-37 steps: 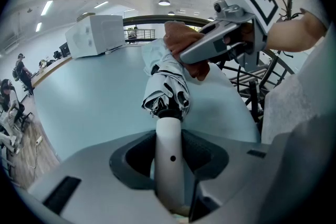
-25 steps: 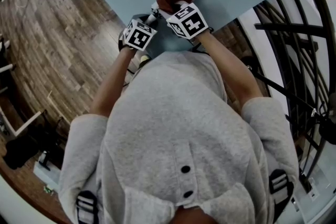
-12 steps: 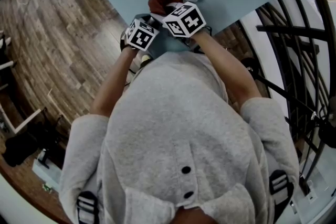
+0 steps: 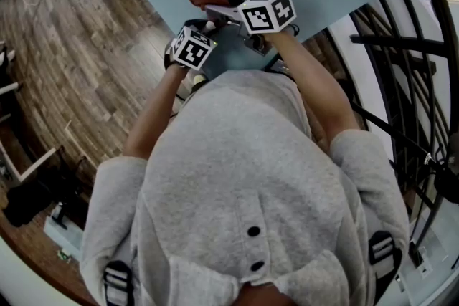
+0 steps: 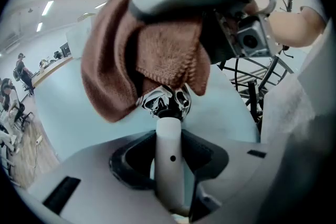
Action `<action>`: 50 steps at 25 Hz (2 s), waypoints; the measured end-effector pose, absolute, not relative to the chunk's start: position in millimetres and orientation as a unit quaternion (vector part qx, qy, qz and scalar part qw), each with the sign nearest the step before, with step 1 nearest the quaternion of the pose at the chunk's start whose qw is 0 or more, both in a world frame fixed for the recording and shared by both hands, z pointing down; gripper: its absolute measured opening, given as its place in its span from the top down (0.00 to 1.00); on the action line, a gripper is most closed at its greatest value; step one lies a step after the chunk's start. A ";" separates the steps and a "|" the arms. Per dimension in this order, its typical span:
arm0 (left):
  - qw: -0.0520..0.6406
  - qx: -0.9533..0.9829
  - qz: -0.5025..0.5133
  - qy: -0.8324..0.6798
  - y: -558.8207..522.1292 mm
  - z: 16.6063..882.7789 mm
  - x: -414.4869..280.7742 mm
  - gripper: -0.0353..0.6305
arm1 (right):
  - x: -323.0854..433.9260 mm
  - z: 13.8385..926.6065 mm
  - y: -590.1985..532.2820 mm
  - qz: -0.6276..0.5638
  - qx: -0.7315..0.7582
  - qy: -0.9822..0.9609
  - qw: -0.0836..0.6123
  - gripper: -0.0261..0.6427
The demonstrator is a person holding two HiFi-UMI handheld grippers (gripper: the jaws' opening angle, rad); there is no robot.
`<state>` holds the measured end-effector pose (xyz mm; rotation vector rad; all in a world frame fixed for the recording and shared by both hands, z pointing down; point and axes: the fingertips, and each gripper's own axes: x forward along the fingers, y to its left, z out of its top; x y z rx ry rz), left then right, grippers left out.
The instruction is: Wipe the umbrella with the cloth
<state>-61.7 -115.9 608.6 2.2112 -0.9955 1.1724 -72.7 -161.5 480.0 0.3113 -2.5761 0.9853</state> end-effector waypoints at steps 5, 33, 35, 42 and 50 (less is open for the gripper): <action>0.227 0.805 0.418 -0.355 -114.6 607.6 -58.3 0.71 | -14.1 528.2 -215.3 0.338 0.267 -0.858 0.280 0.85; 0.230 0.804 0.421 -0.352 -113.7 607.1 -58.6 0.71 | 115.7 527.8 -305.7 0.227 0.458 -0.770 0.381 0.85; 0.230 0.805 0.422 -0.348 -113.0 608.2 -59.1 0.71 | 138.1 534.9 -301.5 0.222 0.475 -0.753 0.398 0.85; 0.237 0.810 0.413 -0.342 -115.0 606.6 -61.6 0.71 | 204.5 531.3 -271.0 0.228 0.531 -0.717 0.389 0.85; 0.224 0.838 0.347 -0.356 -107.4 576.8 -64.0 0.65 | 228.8 470.1 -201.0 0.205 0.589 -0.721 0.302 0.85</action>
